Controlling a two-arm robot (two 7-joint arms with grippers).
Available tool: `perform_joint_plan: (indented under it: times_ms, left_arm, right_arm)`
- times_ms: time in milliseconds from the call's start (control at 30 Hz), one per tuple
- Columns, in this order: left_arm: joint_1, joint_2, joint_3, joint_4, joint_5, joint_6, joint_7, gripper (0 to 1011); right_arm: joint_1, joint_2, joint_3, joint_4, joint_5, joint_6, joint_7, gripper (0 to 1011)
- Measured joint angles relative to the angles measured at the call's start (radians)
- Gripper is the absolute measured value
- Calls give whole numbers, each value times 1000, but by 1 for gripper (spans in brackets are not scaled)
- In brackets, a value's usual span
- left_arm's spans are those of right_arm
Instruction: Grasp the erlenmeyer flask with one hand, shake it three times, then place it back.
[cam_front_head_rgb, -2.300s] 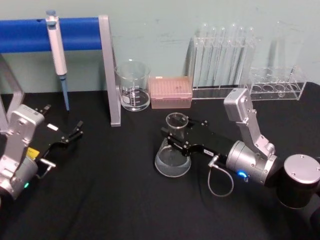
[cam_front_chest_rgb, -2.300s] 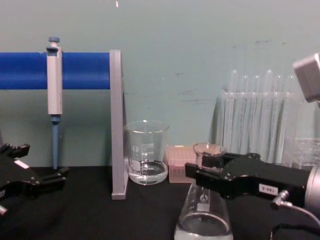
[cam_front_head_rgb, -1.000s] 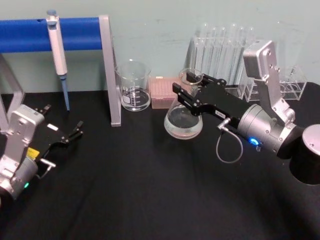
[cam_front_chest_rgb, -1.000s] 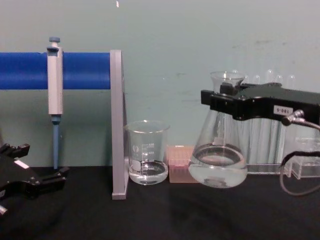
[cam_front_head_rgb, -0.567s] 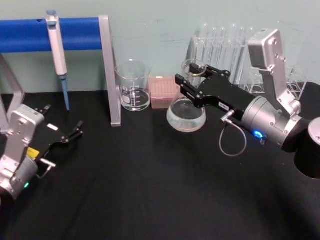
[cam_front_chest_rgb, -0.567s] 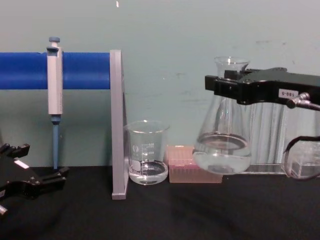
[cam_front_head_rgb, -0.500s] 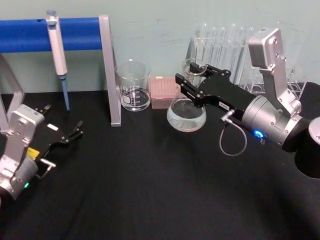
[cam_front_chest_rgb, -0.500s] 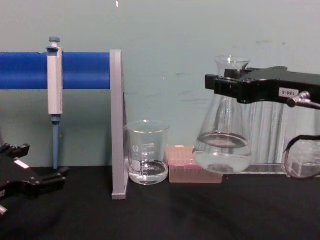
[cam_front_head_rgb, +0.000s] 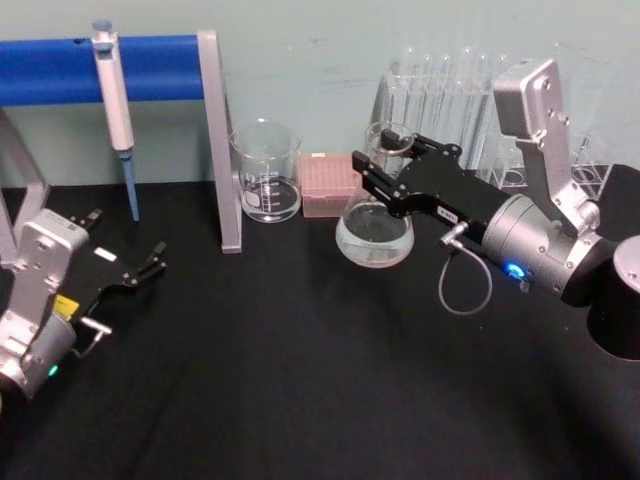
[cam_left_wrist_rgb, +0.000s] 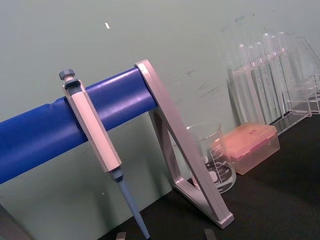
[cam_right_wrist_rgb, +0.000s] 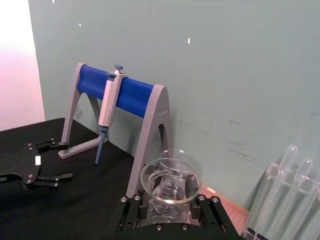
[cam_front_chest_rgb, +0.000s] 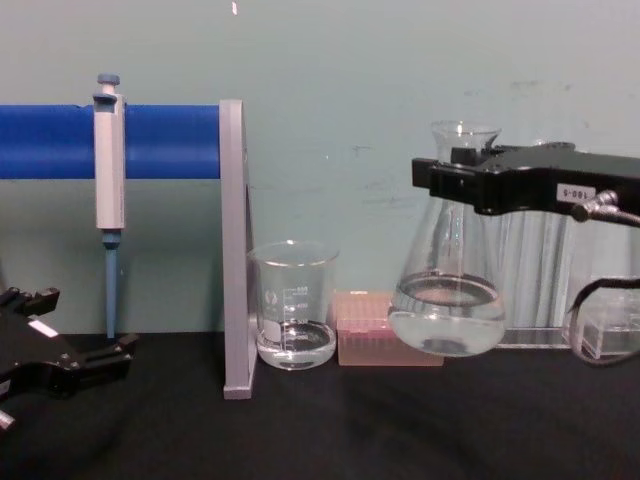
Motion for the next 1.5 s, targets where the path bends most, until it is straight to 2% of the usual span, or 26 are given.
perform_joint_plan:
  times_ms: [267, 500, 833, 1500]
  left_arm:
    - [0, 0, 0, 0, 0, 0, 0, 1001]
    - [0, 0, 0, 0, 0, 0, 0, 1001]
    - [0, 0, 0, 0, 0, 0, 0, 1001]
    - [0, 0, 0, 0, 0, 0, 0, 1001]
  right_arm:
    - [-2, -11, -4, 12, -12, 1, -10, 451]
    - [-2, -15, -20, 13, -12, 1, 12, 451]
    - [-1, -6, -63, 1, 14, 1, 76, 451]
    - [14, 31, -139, -16, 76, -20, 158, 451]
